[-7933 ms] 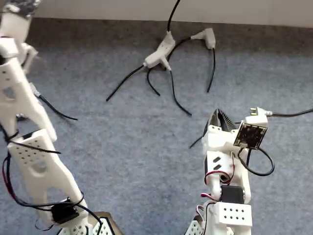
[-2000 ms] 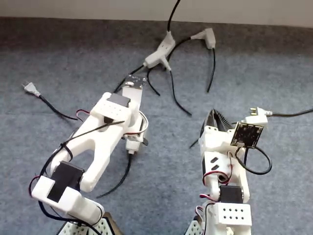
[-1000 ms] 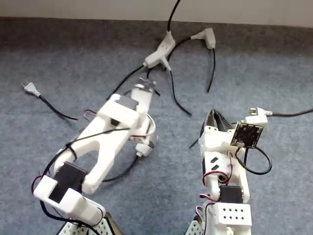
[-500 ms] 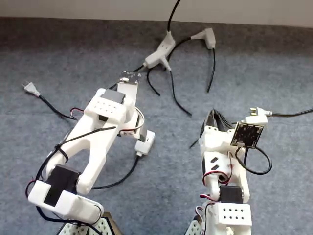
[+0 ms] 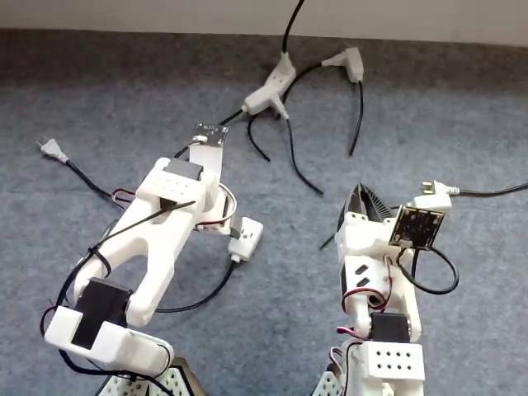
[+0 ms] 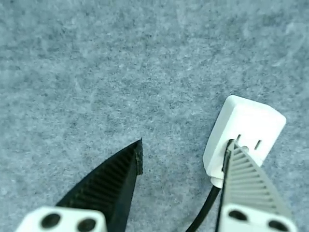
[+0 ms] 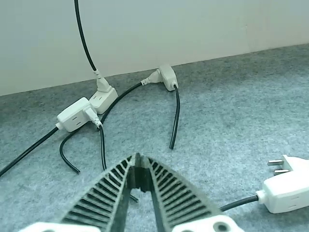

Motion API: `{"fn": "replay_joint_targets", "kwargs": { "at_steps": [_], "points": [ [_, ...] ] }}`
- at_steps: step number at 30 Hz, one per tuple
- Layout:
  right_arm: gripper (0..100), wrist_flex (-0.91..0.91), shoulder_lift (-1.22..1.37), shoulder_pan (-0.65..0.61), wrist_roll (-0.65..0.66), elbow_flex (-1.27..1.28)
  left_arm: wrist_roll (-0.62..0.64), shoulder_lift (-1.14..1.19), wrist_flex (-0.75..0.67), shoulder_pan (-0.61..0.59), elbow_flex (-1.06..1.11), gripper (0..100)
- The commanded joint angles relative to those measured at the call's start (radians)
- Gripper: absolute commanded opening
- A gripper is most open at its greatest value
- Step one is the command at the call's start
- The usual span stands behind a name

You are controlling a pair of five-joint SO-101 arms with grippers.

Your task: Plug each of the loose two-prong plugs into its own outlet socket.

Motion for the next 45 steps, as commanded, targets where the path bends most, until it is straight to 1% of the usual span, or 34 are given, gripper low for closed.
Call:
{"fn": "replay_joint_targets", "kwargs": {
  "at_steps": [1, 6, 9, 12, 15, 22, 25, 26, 28, 30, 32, 34, 36, 37, 41, 44, 45],
  "points": [
    [0.8, -0.001, -0.016, -0.008, 0.012, 0.137, -0.009, -0.025, -0.014, 0.013, 0.001, 27],
    [0.8, 0.001, -0.016, -0.008, 0.012, 0.137, -0.018, -0.024, -0.015, -0.035, 0.002, 27],
    [0.8, 0.001, -0.016, -0.008, 0.012, 0.137, -0.112, -0.024, -0.02, -0.087, 0.018, 27],
    [0.8, 0.001, -0.016, -0.008, 0.012, 0.137, -0.135, -0.024, -0.084, -0.131, 0.061, 27],
    [0.8, 0.001, -0.016, -0.027, 0.012, 0.137, -0.135, -0.025, -0.126, -0.137, 0.074, 27],
    [0.8, 0.001, -0.016, -0.027, 0.012, 0.137, -0.135, -0.038, -0.124, -0.143, 0.068, 27],
    [0.8, 0.001, -0.016, -0.027, 0.012, 0.137, -0.135, -0.071, -0.117, -0.143, 0.015, 27],
    [0.8, 0.001, -0.016, -0.027, 0.012, 0.137, -0.133, -0.093, -0.091, -0.143, -0.005, 27],
    [0.8, -0.001, -0.016, -0.027, 0.012, 0.137, -0.13, -0.15, -0.008, -0.117, -0.047, 27],
    [0.8, -0.001, -0.016, -0.027, 0.012, 0.137, -0.089, -0.208, 0.068, -0.038, -0.07, 27],
    [0.8, -0.001, -0.016, -0.027, 0.012, 0.137, -0.06, -0.248, 0.112, 0.05, -0.067, 27],
    [0.8, 0.001, -0.016, -0.027, 0.012, 0.137, -0.051, -0.26, 0.126, 0.127, -0.047, 27],
    [0.8, 0.001, -0.016, -0.027, 0.012, 0.139, -0.051, -0.254, 0.106, 0.147, -0.005, 27],
    [0.8, 0.001, -0.016, -0.027, 0.012, 0.139, -0.052, -0.248, 0.074, 0.143, 0.021, 27],
    [0.8, 0.001, -0.016, -0.027, 0.012, 0.139, -0.057, -0.205, -0.04, 0.074, 0.102, 27],
    [0.8, 0.001, -0.016, -0.027, 0.012, 0.139, -0.06, -0.177, -0.071, 0.021, 0.108, 27],
    [0.8, 0.001, -0.016, -0.027, 0.012, 0.139, -0.078, -0.173, -0.078, 0.008, 0.108, 27]
  ]
}}
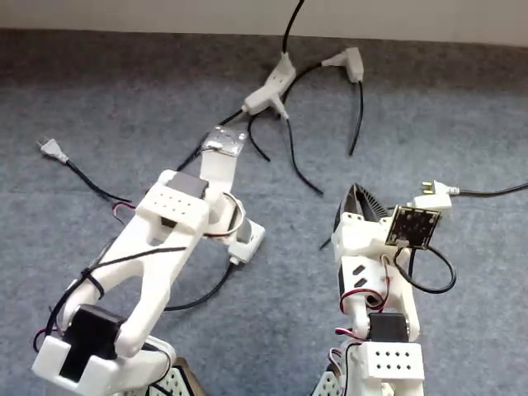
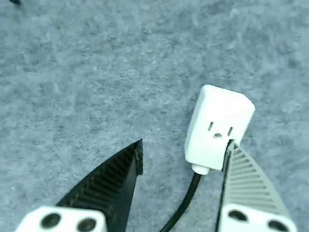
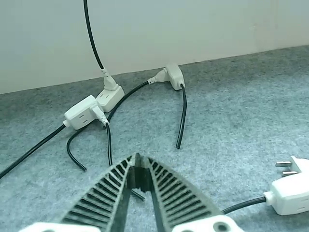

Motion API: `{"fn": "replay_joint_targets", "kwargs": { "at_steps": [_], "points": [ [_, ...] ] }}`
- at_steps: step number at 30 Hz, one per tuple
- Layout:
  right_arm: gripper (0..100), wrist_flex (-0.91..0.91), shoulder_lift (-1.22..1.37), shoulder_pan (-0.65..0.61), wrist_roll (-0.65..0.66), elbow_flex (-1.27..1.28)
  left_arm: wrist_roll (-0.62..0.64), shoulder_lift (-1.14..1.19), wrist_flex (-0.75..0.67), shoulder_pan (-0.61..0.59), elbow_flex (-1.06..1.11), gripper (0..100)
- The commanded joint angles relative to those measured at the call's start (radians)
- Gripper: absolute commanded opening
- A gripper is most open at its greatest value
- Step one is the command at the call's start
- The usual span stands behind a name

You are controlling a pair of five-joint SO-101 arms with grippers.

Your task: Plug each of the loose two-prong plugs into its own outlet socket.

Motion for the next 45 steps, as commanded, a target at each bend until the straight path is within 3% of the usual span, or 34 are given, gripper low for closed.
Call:
{"fn": "replay_joint_targets", "kwargs": {
  "at_steps": [1, 17, 25, 45],
  "points": [
    [0.8, 0.001, -0.016, -0.001, 0.012, 0.139, -0.038, 0.005, -0.043, -0.051, -0.001, 27],
    [0.8, 0.001, -0.016, -0.001, 0.012, 0.14, -0.052, 0.015, -0.046, -0.01, 0.008, 27],
    [0.8, 0.001, -0.016, -0.001, 0.012, 0.14, -0.057, 0.015, -0.19, -0.013, 0.079, 27],
    [0.8, 0.001, -0.016, -0.001, 0.012, 0.14, -0.06, 0.137, -0.187, -0.082, 0.01, 27]
  ]
}}
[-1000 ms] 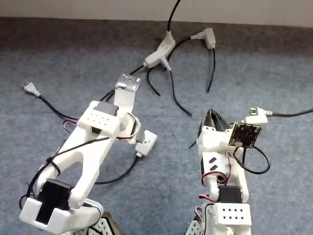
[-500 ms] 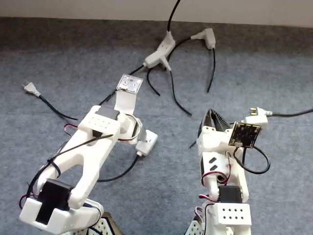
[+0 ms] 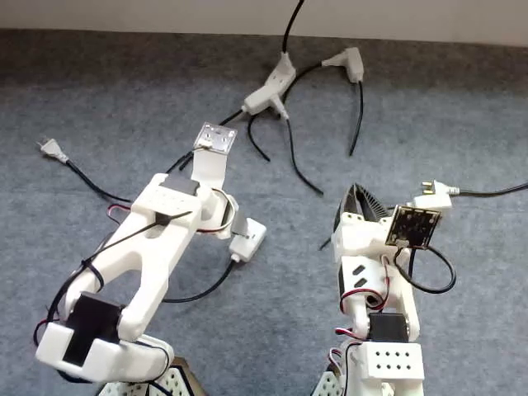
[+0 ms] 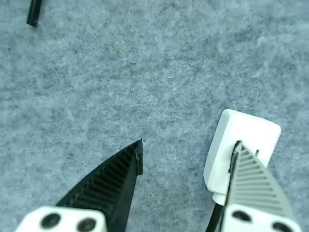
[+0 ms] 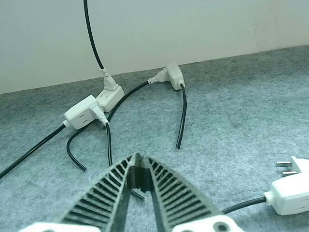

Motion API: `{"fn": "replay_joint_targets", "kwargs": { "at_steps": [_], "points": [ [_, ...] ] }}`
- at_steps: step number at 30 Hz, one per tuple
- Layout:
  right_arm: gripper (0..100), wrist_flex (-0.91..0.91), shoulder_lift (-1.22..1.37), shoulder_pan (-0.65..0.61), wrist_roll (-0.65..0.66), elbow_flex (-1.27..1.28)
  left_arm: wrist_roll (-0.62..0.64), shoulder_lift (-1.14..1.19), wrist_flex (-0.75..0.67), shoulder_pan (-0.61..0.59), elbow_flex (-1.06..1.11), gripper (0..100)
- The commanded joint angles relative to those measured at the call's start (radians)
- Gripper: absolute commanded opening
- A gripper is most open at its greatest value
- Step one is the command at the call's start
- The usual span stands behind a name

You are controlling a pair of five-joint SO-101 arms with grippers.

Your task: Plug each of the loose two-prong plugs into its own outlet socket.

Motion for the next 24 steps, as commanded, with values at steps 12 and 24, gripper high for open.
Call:
{"fn": "replay_joint_targets", "kwargs": {
  "at_steps": [12, 24],
  "points": [
    [0.8, 0.001, -0.016, -0.002, 0.012, 0.14, -0.078, 0.038, -0.017, -0.165, -0.059, 27],
    [0.8, -0.001, -0.016, -0.002, 0.012, 0.14, -0.061, 0.021, 0.077, -0.226, -0.216, 27]
  ]
}}
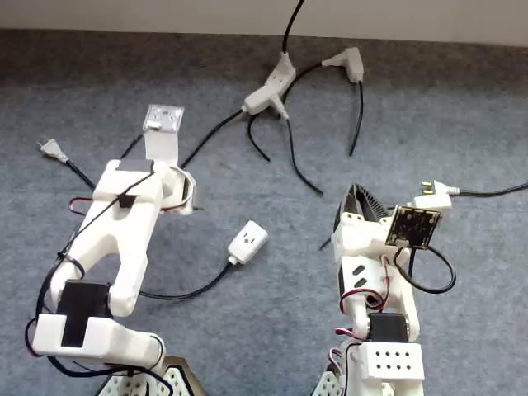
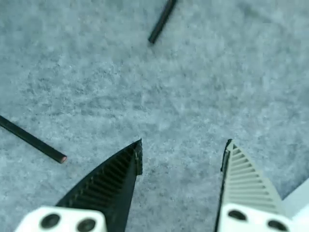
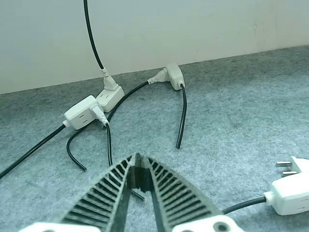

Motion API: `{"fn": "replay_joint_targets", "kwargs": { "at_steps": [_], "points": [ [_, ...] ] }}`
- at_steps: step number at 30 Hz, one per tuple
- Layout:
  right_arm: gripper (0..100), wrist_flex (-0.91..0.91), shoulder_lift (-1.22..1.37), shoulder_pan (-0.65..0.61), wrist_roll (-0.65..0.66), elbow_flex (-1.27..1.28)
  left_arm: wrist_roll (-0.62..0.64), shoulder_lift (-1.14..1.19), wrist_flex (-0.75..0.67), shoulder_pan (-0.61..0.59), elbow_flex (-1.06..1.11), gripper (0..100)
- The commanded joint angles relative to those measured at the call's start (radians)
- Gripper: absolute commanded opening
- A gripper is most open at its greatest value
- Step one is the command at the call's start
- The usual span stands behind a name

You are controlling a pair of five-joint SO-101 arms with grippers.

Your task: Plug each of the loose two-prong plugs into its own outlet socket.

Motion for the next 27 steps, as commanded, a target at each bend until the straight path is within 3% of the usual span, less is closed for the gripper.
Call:
{"fn": "replay_joint_targets", "kwargs": {
  "at_steps": [1, 6, 10, 18, 27],
  "points": [
    [0.8, -0.001, -0.016, -0.002, 0.012, 0.14, 0.025, -0.033, 0.143, 0.039, -0.133, 27],
    [0.8, -0.002, -0.016, -0.002, 0.012, 0.14, 0.038, -0.079, 0.422, 0.277, -0.232, 27],
    [0.8, -0.001, -0.016, -0.002, 0.012, 0.14, 0.04, -0.09, 0.436, 0.361, -0.15, 27],
    [0.8, -0.001, -0.016, -0.002, 0.012, 0.14, 0.032, -0.09, 0.172, 0.289, 0.062, 27],
    [0.8, -0.001, -0.016, -0.002, 0.012, 0.14, 0.032, -0.088, 0.097, 0.274, 0.079, 27]
  ]
}}
